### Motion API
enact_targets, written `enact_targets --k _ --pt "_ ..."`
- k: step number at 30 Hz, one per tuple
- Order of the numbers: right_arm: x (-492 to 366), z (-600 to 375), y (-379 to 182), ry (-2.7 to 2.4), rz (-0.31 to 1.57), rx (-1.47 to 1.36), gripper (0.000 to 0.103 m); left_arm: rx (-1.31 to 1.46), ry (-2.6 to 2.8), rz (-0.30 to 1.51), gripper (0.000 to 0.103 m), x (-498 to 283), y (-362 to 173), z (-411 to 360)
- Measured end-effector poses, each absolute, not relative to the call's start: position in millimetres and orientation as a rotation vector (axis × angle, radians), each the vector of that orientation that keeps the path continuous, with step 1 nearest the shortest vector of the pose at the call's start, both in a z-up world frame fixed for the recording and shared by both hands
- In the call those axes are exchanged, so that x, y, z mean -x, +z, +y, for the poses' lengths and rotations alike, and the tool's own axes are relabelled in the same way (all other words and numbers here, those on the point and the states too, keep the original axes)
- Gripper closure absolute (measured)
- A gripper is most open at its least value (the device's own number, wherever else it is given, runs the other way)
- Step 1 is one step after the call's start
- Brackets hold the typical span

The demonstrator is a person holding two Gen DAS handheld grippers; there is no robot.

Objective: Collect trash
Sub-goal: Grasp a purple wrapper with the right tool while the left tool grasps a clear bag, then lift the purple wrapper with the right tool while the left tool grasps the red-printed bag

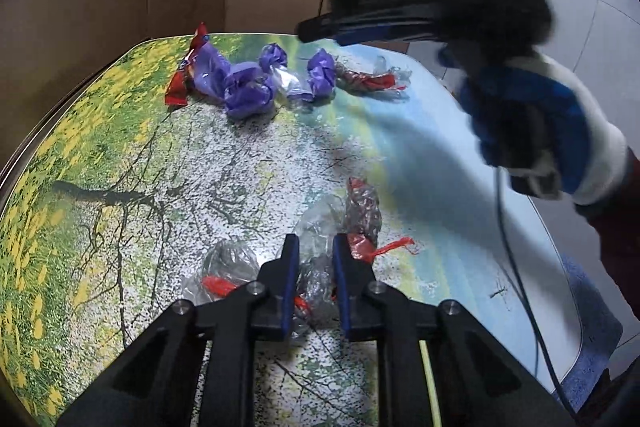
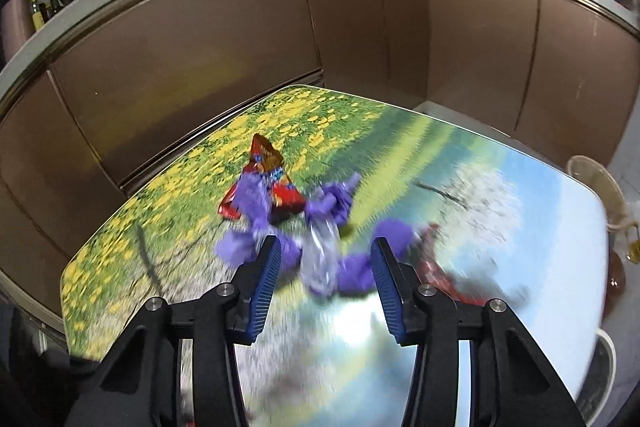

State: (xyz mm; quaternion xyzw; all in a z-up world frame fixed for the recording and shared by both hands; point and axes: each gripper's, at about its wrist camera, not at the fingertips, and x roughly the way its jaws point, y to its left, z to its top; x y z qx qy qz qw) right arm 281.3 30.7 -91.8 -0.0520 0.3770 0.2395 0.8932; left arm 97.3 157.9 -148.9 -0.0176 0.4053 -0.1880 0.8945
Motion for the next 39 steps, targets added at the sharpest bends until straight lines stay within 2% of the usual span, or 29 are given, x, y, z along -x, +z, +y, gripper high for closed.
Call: enact_targets --k 11,14,20,31,39 --pt "-338 64 -134 0.486 0.882 0.135 0.057 0.083 -0.337 0.84 0.093 -98 -150 166" --pt "-343 61 -139 0.489 0.899 0.11 0.066 0.102 -0.317 0.839 0.093 -100 -150 172" --pt "-333 51 -126 0.497 0.86 0.085 0.067 0.111 -0.287 0.838 0.094 -101 -151 173" --pt "-242 8 -66 0.548 0.742 0.048 0.067 0.112 -0.173 0.827 0.095 -94 -147 180" --pt "-163 -49 -50 0.522 0.699 0.028 0.067 0.139 -0.16 0.751 0.096 -65 -110 174"
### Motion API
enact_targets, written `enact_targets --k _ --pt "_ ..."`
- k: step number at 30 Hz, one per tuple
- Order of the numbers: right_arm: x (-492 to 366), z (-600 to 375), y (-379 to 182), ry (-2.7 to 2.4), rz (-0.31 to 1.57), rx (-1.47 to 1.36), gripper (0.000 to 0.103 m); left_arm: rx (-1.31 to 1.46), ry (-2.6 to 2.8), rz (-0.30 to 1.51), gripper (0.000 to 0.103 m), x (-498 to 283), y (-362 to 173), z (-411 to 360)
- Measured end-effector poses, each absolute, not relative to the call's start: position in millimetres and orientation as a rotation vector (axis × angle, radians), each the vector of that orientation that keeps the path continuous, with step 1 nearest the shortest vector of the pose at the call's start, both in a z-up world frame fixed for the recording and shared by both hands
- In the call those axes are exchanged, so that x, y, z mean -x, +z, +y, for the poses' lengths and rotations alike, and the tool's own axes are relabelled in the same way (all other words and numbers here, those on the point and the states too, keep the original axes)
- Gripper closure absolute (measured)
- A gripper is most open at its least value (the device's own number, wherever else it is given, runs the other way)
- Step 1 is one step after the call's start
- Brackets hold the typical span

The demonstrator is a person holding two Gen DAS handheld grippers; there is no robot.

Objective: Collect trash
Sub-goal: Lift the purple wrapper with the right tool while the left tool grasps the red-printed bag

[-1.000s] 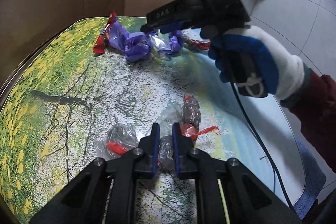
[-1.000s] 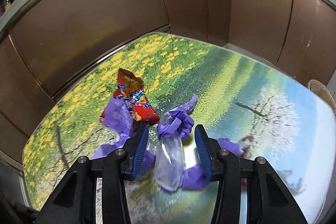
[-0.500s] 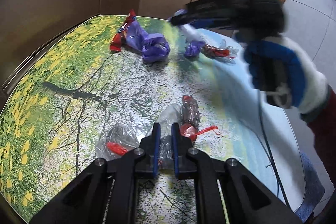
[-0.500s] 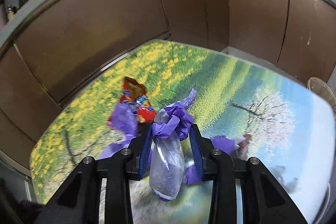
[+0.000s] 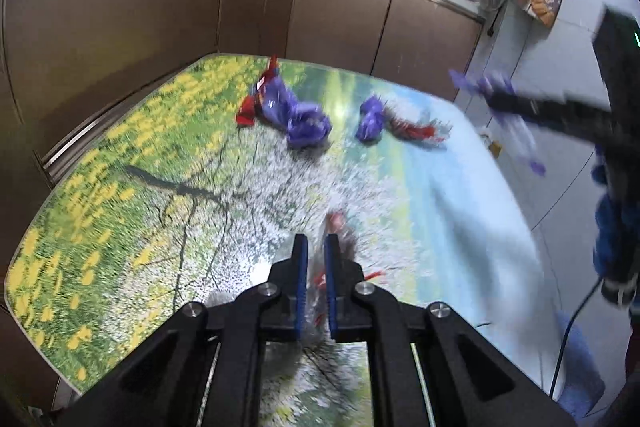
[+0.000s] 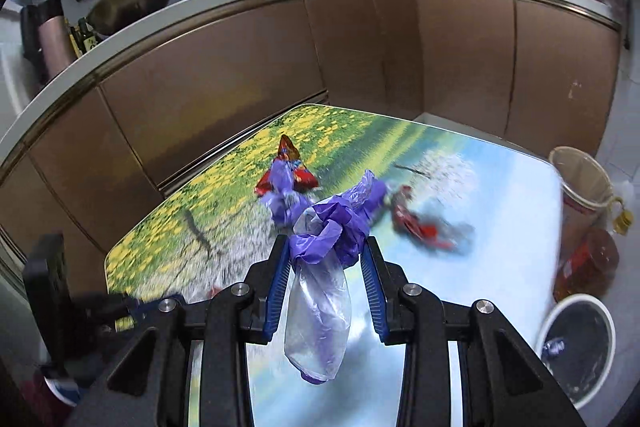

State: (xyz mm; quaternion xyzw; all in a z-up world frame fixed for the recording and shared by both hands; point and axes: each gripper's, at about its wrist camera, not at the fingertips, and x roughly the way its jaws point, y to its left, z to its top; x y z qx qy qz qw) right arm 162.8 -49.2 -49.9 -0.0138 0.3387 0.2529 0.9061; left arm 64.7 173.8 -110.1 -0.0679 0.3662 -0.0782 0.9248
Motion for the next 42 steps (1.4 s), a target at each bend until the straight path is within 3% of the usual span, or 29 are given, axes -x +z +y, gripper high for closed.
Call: enact_targets --k 17,30,42 --pt "-68 -140 -41 0.473 0.641 -0.086 0.067 0.191 -0.15 0.7 0.1 -34 -58 173" --pt "-59 -174 -60 0.436 0.666 -0.17 0.067 0.063 -0.186 0.918 0.097 -70 -118 147" --pt "-65 -192 -77 0.411 0.696 -0.212 0.067 0.068 -0.203 0.932 0.097 -74 -121 139"
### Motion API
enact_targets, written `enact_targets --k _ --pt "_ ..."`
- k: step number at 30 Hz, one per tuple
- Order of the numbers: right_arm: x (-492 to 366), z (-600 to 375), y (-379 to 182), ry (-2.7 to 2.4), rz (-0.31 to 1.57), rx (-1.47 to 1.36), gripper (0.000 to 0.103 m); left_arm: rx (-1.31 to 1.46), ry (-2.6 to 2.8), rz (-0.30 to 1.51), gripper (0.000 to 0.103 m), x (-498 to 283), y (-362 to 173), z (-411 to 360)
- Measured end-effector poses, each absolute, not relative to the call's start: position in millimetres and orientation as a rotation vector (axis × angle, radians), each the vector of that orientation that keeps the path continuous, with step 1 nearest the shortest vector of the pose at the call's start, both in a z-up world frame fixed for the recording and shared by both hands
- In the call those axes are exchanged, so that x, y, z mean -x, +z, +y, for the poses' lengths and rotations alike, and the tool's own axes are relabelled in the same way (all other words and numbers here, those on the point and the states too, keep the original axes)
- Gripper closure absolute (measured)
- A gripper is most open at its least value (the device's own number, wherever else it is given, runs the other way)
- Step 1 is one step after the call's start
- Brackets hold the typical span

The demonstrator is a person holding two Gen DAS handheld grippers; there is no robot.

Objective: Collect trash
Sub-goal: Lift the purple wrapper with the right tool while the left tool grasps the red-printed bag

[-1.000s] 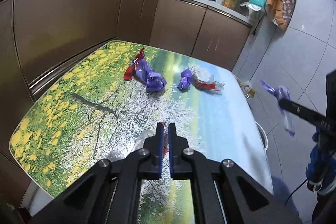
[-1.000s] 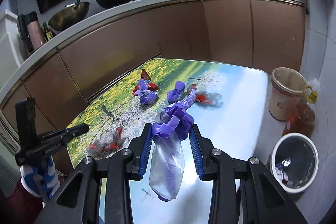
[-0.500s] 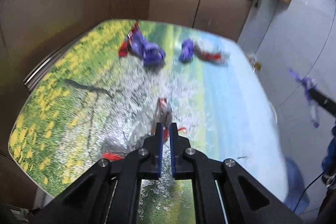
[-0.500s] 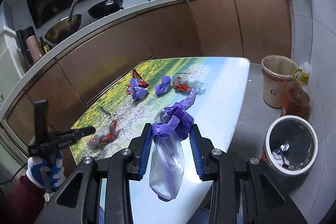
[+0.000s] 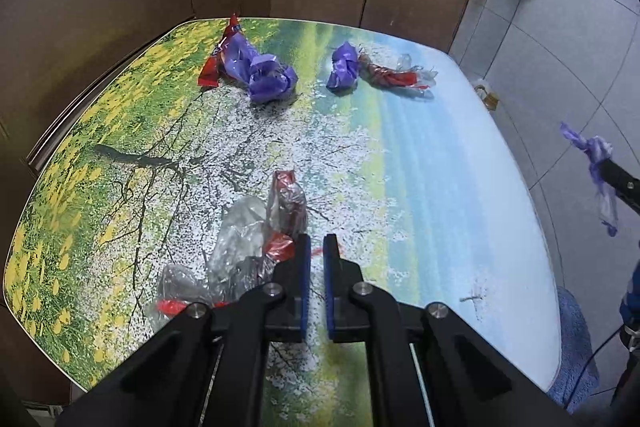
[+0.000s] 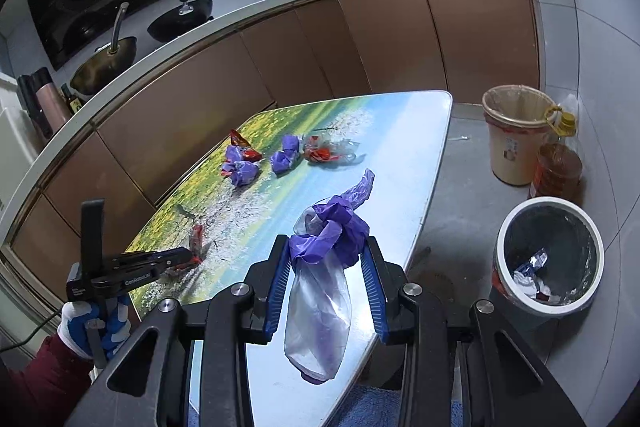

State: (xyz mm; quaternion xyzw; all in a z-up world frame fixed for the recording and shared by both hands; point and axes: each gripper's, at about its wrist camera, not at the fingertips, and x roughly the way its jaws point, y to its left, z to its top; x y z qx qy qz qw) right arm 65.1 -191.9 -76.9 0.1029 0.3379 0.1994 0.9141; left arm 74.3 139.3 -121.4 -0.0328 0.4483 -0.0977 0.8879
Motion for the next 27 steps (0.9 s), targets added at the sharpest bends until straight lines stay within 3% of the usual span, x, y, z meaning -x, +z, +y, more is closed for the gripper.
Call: enact_targets --k 3,5,6,7,17,27 --pt "-66 -193 -81 0.411 0.703 -0.221 0.067 0.07 -0.213 0.925 0.095 -69 -117 141" --pt "-67 -194 -83 0.412 0.706 -0.224 0.067 0.073 -0.215 0.919 0.079 -67 -114 143" --pt "-67 -193 -84 0.413 0.706 -0.224 0.067 0.075 -0.211 0.909 0.059 -65 -112 144" --pt "-66 -193 -84 0.414 0.706 -0.224 0.067 0.075 -0.206 0.897 0.05 -63 -111 145" --pt "-62 -199 -81 0.394 0.697 -0.238 0.067 0.004 -0.151 0.93 0.052 -81 -115 146" --pt "-57 -203 -80 0.375 0.694 -0.241 0.067 -0.044 -0.136 1.019 0.077 -95 -145 134"
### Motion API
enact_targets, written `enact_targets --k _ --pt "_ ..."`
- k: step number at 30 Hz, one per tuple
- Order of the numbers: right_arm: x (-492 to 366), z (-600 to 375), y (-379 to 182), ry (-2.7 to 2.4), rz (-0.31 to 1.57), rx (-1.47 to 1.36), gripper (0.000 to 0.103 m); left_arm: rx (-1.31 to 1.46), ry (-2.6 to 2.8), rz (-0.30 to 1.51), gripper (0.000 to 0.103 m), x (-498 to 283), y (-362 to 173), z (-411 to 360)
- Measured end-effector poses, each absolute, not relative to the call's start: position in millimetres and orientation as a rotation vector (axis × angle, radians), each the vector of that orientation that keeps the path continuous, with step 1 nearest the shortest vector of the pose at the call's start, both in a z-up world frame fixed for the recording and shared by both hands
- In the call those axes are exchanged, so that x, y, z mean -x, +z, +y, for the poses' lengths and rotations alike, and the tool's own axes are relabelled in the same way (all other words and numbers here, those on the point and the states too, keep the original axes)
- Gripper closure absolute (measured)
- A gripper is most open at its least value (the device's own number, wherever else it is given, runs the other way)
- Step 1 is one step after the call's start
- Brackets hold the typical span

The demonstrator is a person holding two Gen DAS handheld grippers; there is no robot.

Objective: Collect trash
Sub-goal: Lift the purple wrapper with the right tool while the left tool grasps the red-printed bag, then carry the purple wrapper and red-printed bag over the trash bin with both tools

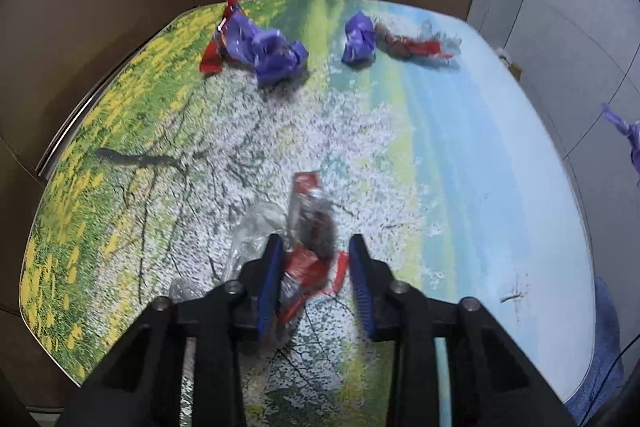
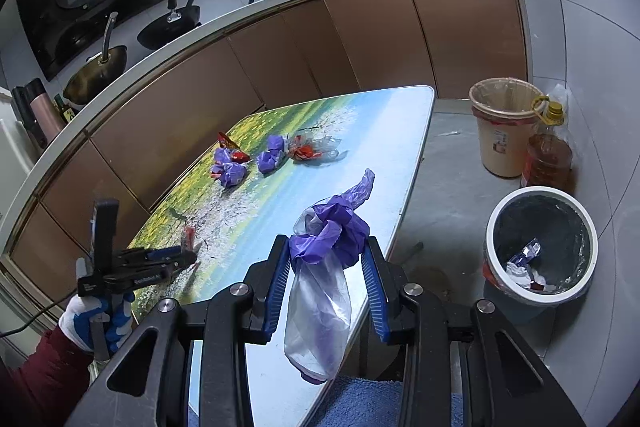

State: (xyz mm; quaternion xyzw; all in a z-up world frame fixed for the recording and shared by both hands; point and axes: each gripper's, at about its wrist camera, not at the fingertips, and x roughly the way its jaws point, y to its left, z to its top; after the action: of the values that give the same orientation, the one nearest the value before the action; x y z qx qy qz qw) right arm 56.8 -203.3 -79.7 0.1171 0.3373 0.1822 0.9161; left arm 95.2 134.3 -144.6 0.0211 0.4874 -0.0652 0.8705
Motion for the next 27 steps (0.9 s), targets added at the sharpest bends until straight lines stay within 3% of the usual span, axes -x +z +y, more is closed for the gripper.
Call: enact_targets --k 4,14,27 --pt "-56 -206 -82 0.373 0.694 -0.247 0.067 -0.032 -0.139 0.999 0.084 -92 -142 135" --pt "-58 -219 -84 0.363 0.684 -0.266 0.067 0.022 -0.187 0.934 0.086 -91 -111 118" --pt "-81 -299 -87 0.194 0.662 -0.302 0.066 0.012 -0.513 0.894 0.086 -136 -63 -26"
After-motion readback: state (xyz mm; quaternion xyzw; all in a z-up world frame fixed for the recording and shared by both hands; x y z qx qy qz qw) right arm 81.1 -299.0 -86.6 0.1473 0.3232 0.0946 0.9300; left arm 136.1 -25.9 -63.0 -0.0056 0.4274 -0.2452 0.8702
